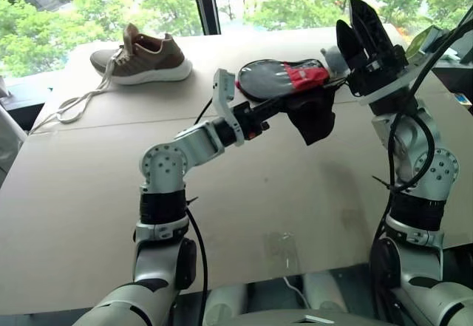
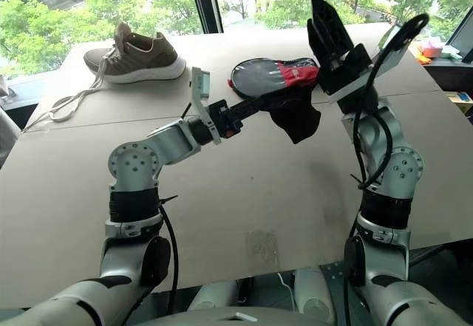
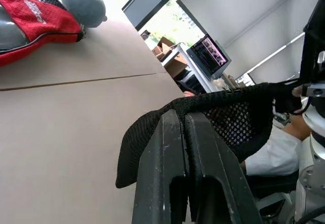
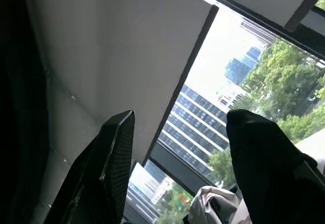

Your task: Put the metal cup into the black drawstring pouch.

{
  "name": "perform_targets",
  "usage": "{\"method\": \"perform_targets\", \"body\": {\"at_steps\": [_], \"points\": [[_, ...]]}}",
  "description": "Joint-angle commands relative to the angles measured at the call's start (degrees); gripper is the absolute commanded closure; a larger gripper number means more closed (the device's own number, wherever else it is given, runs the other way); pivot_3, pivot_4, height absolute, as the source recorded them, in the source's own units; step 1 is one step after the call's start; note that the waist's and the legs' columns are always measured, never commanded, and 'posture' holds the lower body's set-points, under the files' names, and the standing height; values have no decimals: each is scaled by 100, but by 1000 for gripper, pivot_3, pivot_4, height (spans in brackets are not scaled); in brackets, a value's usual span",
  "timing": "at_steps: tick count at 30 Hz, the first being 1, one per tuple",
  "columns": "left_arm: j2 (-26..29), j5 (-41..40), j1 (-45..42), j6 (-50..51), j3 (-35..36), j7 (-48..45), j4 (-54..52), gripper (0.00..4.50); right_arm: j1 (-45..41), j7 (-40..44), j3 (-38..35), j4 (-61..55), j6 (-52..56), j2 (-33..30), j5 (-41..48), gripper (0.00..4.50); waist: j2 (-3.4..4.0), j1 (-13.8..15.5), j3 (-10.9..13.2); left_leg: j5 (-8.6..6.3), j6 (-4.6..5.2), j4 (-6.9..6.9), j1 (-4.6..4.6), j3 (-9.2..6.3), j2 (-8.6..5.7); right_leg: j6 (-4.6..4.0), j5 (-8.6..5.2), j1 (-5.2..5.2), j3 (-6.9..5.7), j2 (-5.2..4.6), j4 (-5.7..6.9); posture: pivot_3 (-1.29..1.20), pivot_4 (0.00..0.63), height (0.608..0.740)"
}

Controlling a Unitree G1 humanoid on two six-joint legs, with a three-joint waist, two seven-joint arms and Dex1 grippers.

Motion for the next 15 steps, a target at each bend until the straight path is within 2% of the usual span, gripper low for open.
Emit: {"method": "perform_targets", "body": {"at_steps": [1, 5, 12, 15], "points": [[59, 48, 12, -98, 121, 21, -118, 4500, -297, -796, -684, 56, -671, 97, 842, 1619, 1, 12, -1, 0, 0, 0, 0, -1, 0, 0, 0, 1, -2, 0, 0, 0, 150, 740], [55, 36, 44, -84, 119, 29, -142, 4500, -345, -1040, -745, 96, -844, 83, 814, 1619, 1, -8, 0, 0, 1, -1, -2, 6, -1, 0, 0, -3, 2, 0, -1, 0, 150, 740], [52, 12, 97, -53, 132, 49, -177, 4500, -137, -217, -538, 4, -183, -552, 469, 1619, 4, -18, 0, 0, 1, -3, -3, 15, 4, 0, 0, -9, 10, 8, 2, 0, 150, 740], [44, -8, 121, -46, 135, 73, -204, 4500, -87, 22, -476, 41, 0, -693, 427, 782, 5, -18, -1, 0, 2, -3, -2, 19, 5, 0, 0, -8, 12, 8, 2, 0, 150, 740]]}}
